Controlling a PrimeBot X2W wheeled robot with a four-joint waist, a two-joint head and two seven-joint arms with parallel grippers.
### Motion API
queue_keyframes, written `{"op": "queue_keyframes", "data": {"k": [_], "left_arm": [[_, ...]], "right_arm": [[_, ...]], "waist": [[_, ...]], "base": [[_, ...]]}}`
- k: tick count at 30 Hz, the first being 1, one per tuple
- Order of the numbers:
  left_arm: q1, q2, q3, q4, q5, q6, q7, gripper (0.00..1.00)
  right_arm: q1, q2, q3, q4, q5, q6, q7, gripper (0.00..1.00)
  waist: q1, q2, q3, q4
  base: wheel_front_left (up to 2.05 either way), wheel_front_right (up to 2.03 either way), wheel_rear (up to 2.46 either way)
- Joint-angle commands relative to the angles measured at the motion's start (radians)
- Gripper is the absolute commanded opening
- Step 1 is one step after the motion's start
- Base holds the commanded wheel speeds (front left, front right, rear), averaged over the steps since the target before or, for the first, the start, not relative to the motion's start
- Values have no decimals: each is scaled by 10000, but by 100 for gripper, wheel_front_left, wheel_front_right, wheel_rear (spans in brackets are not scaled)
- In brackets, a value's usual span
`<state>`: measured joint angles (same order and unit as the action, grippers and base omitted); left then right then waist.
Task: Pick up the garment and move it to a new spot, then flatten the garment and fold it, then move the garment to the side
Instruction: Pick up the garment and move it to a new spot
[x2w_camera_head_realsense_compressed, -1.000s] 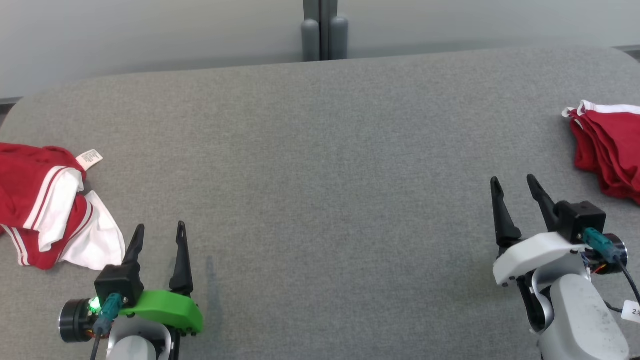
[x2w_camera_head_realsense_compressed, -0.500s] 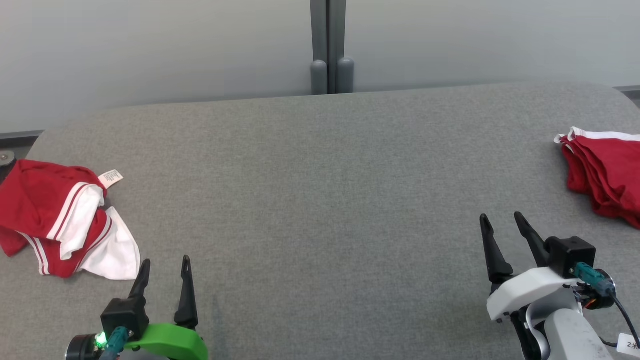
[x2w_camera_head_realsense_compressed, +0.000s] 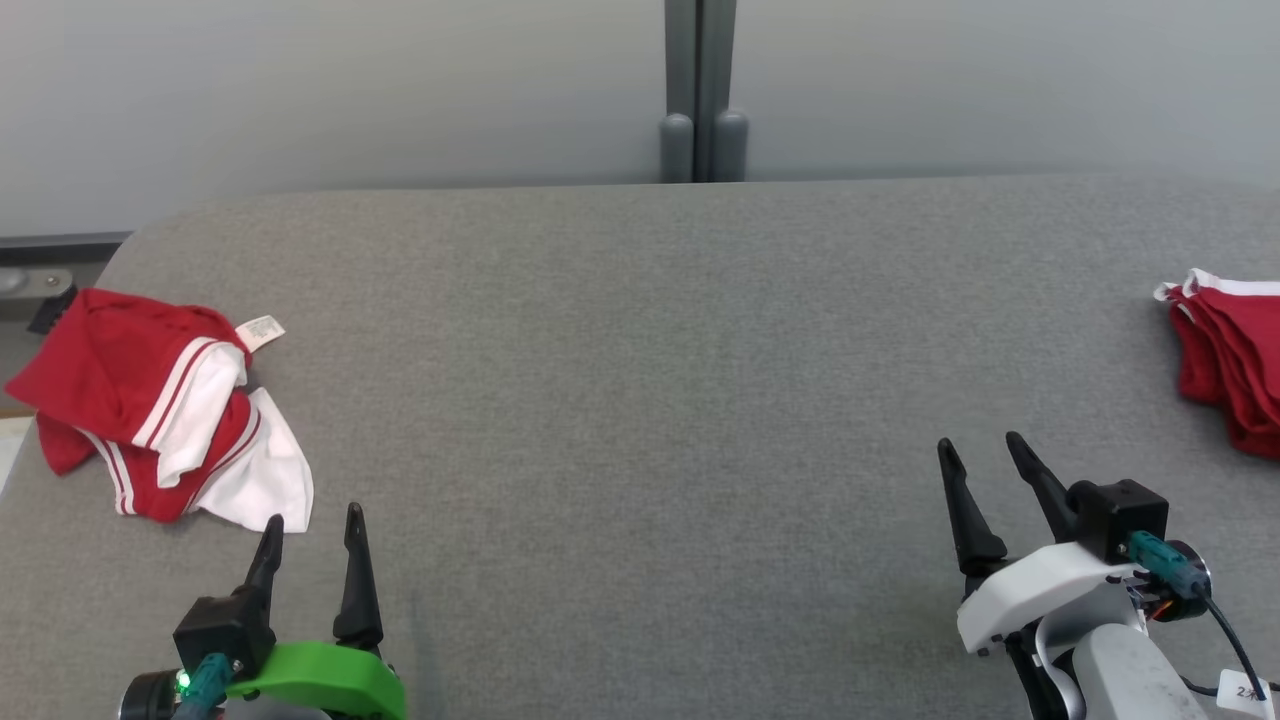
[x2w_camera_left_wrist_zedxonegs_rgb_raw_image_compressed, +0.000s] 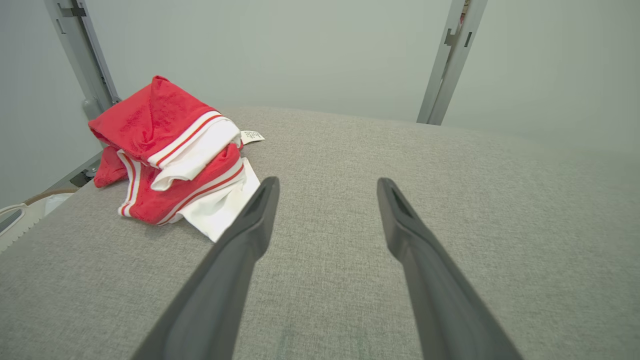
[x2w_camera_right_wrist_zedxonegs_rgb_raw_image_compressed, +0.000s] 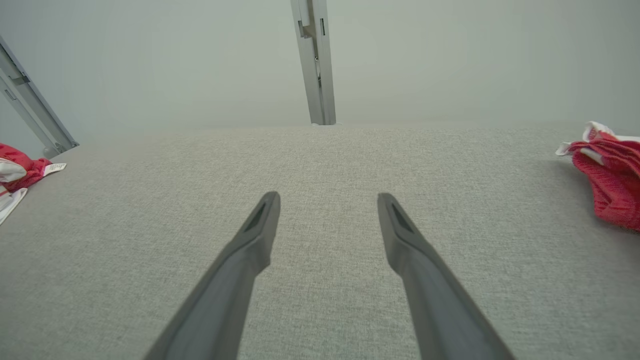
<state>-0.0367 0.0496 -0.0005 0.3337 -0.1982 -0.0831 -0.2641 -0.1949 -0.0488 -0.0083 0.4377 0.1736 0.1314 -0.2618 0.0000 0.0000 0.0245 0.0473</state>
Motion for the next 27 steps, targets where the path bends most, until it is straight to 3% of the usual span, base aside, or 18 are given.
{"op": "queue_keyframes", "data": {"k": [1, 19, 27], "left_arm": [[-236, 31, 54, 3, -102, 1, -3, 100], [-342, 31, 1134, 660, 157, 10, -3, 100], [-112, 28, 1434, 935, -179, -80, -2, 100]], "right_arm": [[-59, -41, 32, -68, 56, -17, -42, 100], [-656, -43, 1072, 425, 375, -17, -41, 100], [-811, -46, 1388, 644, 475, -17, -41, 100]], "waist": [[0, 0, 246, 552], [0, 0, 479, 4013], [0, 0, 486, 4557]], "base": [[0, 0, 0], [0, 0, 0], [0, 0, 0]]}}
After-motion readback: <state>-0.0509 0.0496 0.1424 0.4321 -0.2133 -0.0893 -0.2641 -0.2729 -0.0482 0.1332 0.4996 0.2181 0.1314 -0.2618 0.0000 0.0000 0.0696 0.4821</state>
